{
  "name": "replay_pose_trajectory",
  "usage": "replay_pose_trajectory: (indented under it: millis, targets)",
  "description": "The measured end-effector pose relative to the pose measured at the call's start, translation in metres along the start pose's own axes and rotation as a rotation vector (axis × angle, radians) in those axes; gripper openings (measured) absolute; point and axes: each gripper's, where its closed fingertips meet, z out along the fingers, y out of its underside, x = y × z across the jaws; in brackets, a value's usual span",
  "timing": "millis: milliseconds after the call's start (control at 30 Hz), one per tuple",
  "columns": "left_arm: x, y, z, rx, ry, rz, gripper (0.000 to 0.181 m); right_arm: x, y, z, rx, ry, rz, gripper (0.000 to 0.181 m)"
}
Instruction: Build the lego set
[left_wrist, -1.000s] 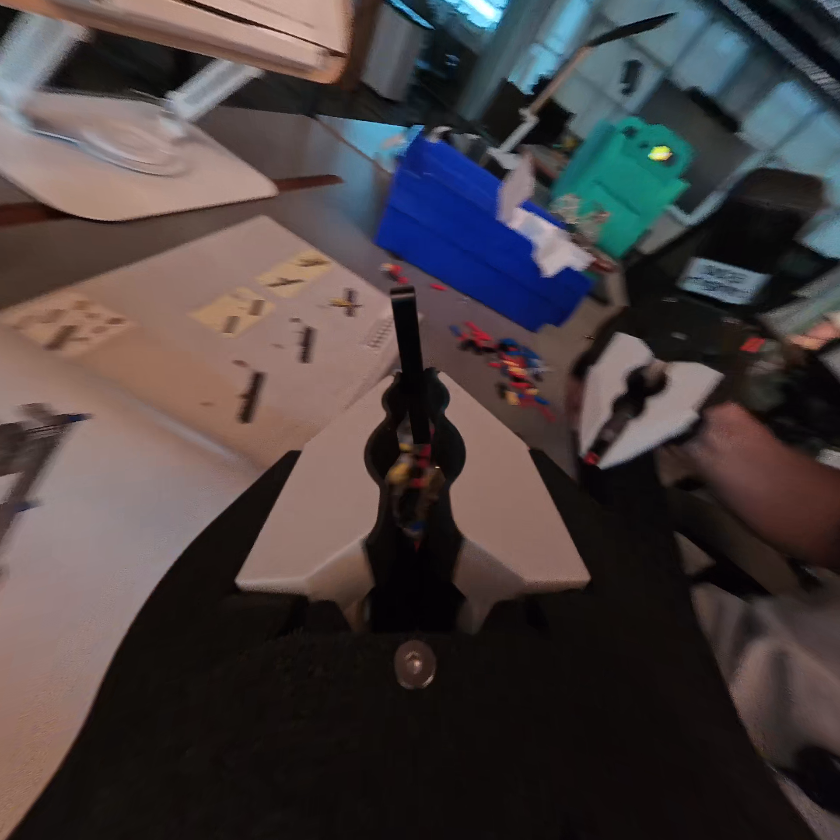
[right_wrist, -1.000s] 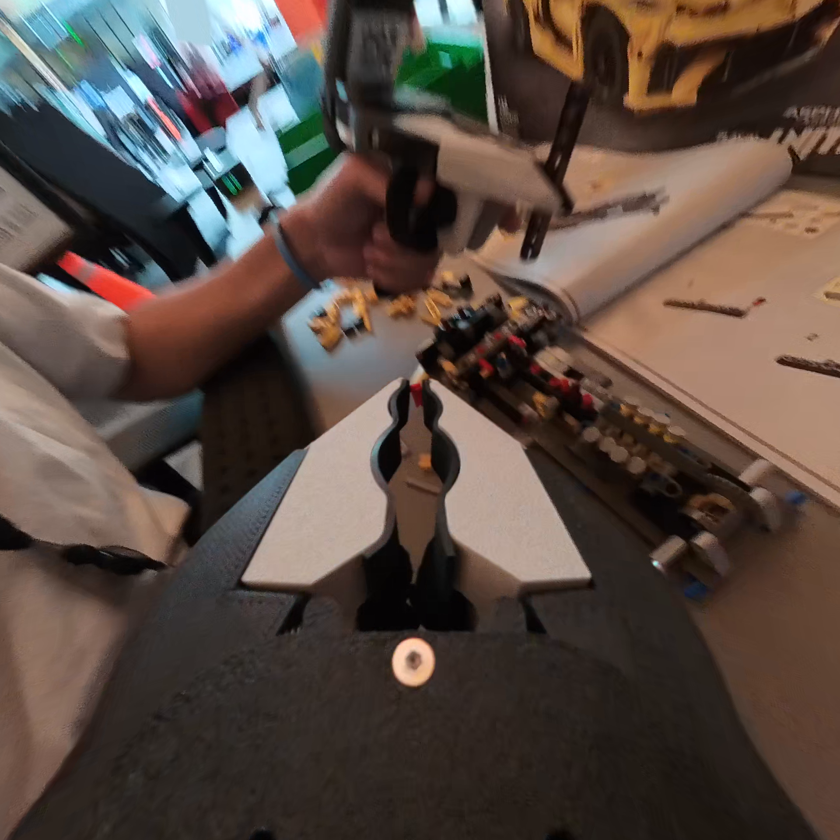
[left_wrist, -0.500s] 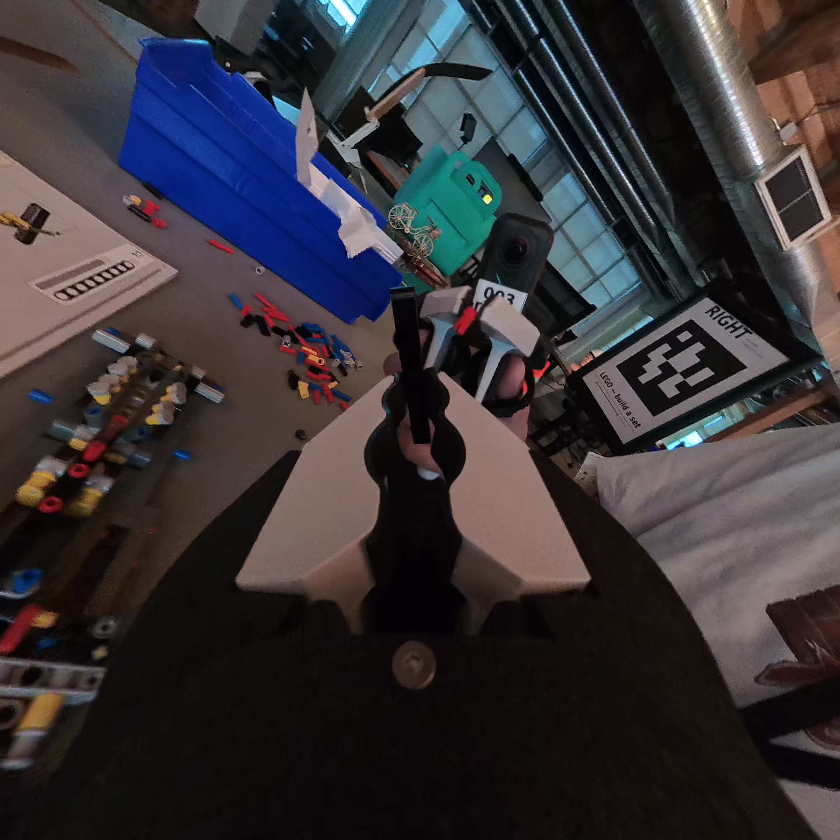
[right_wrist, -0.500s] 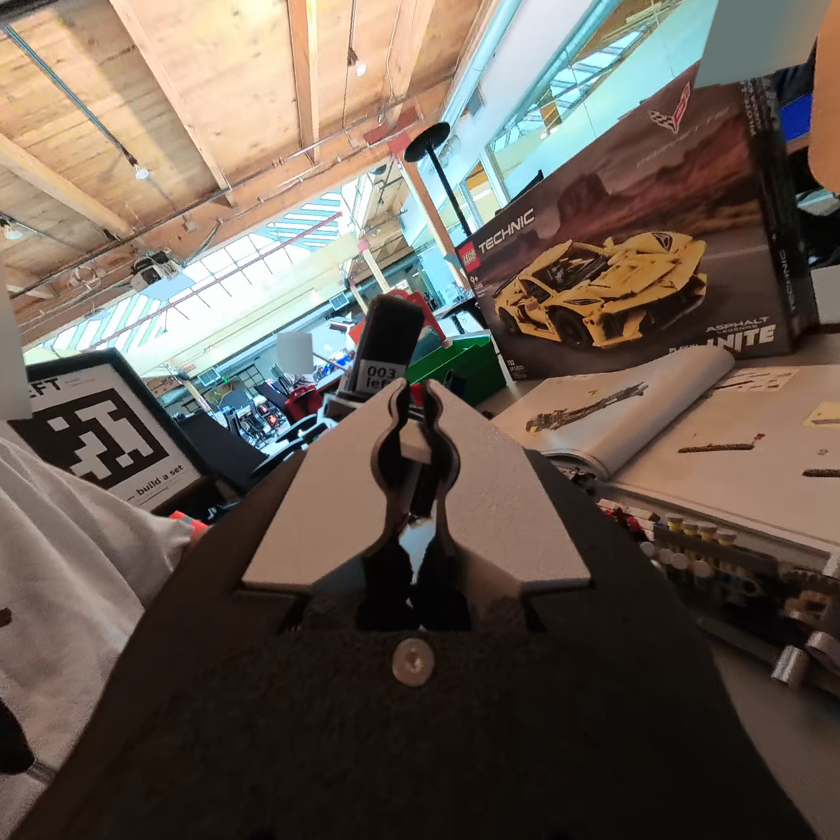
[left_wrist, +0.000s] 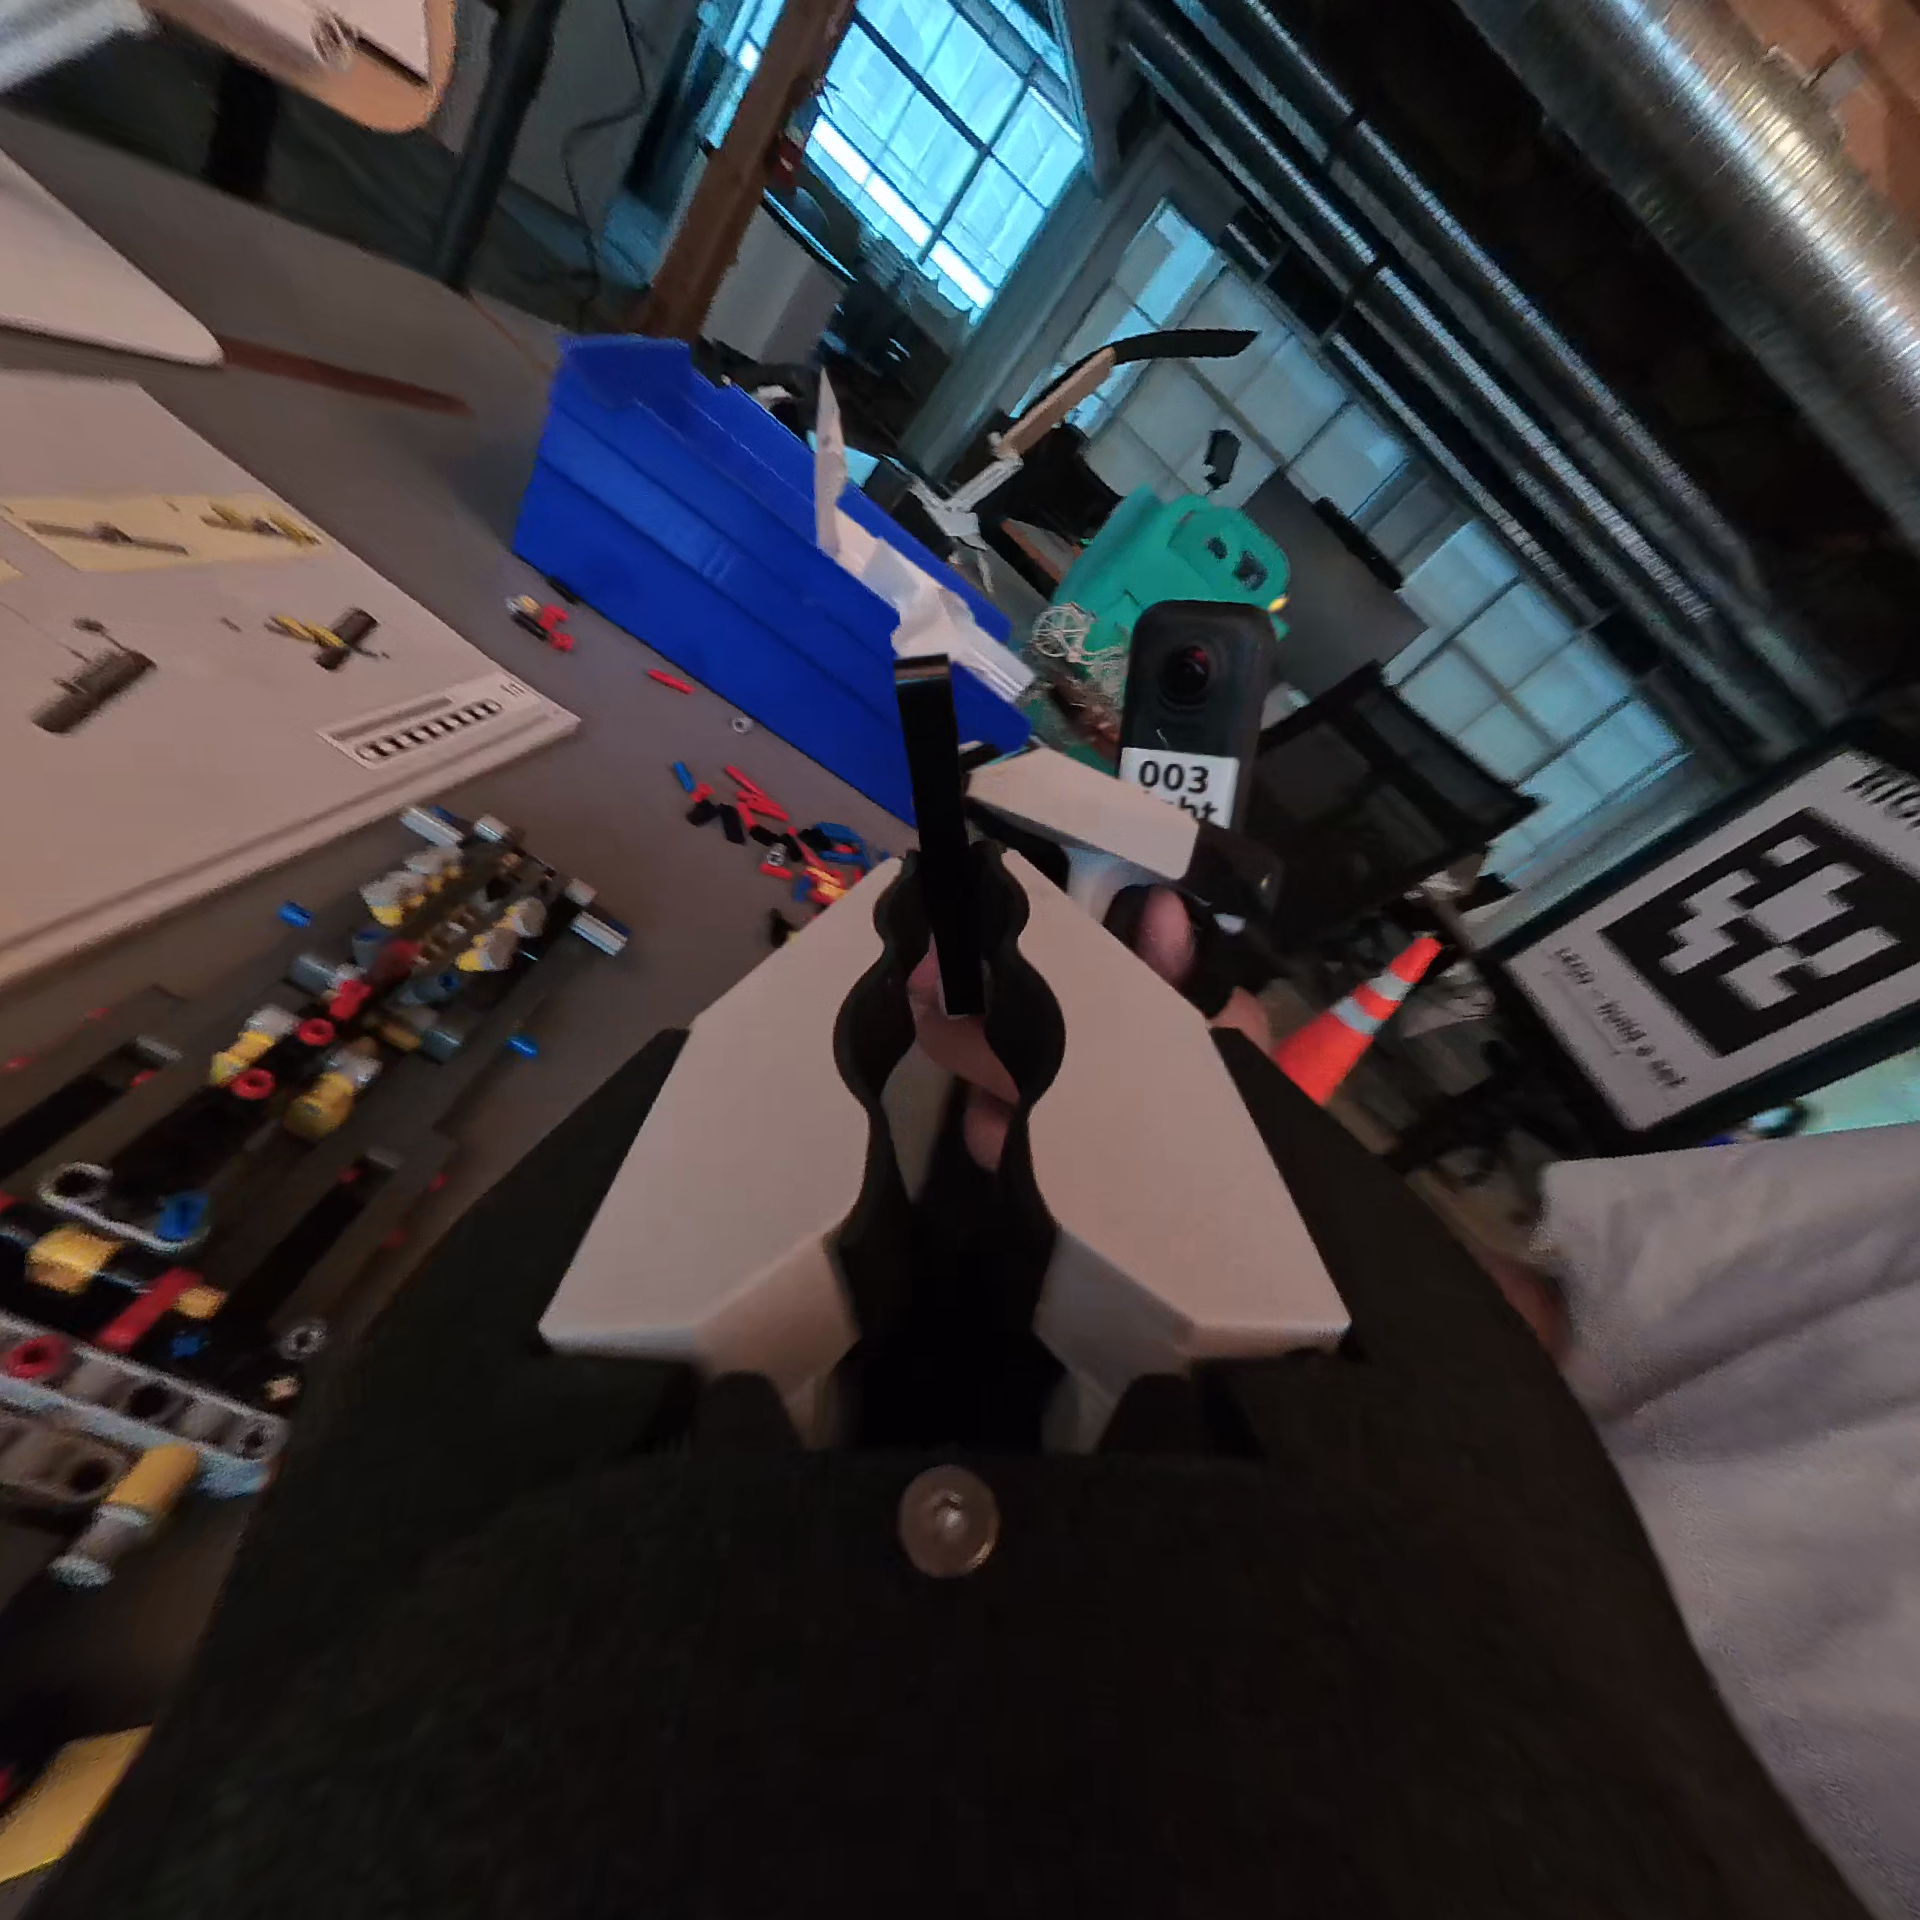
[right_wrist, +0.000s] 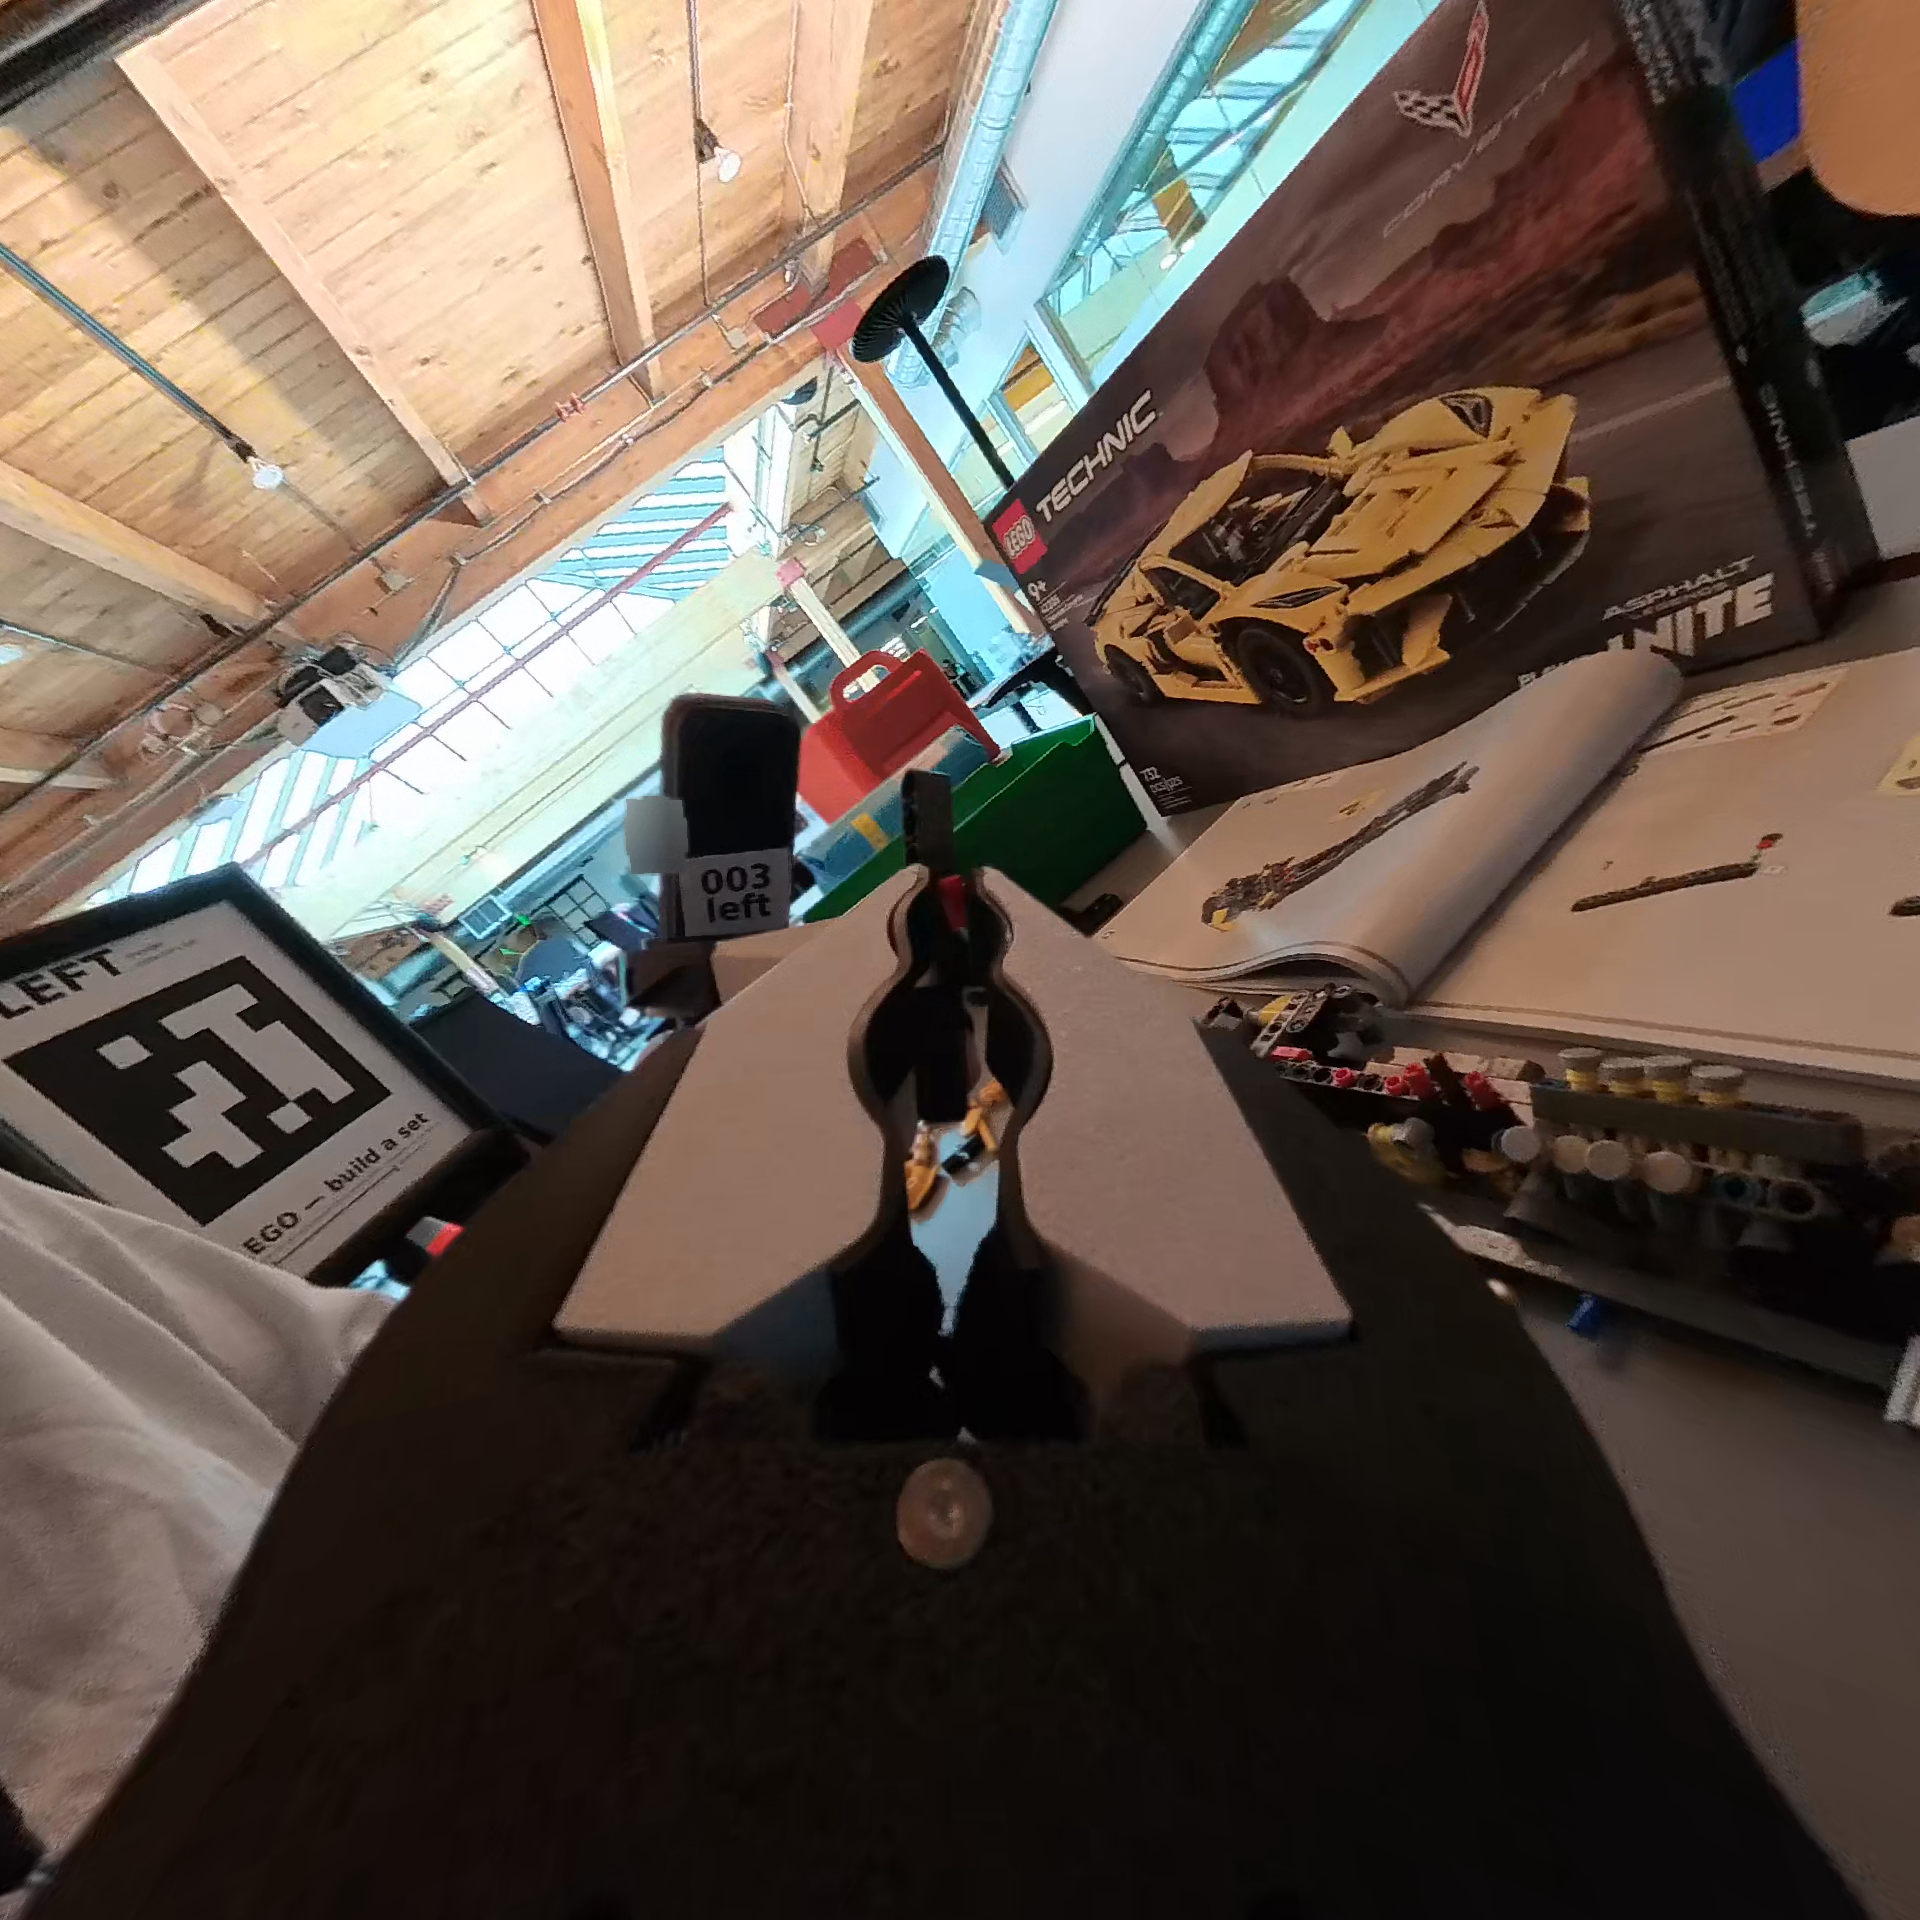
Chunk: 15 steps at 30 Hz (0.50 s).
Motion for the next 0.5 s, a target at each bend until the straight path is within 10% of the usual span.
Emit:
replay_pose_trajectory:
  millis: [500]
  targets:
    - [-0.020,-0.005,-0.008,-0.043,-0.426,0.765,0.006,0.003,0.008,0.000,-0.024,-0.007,0.113,0.005]
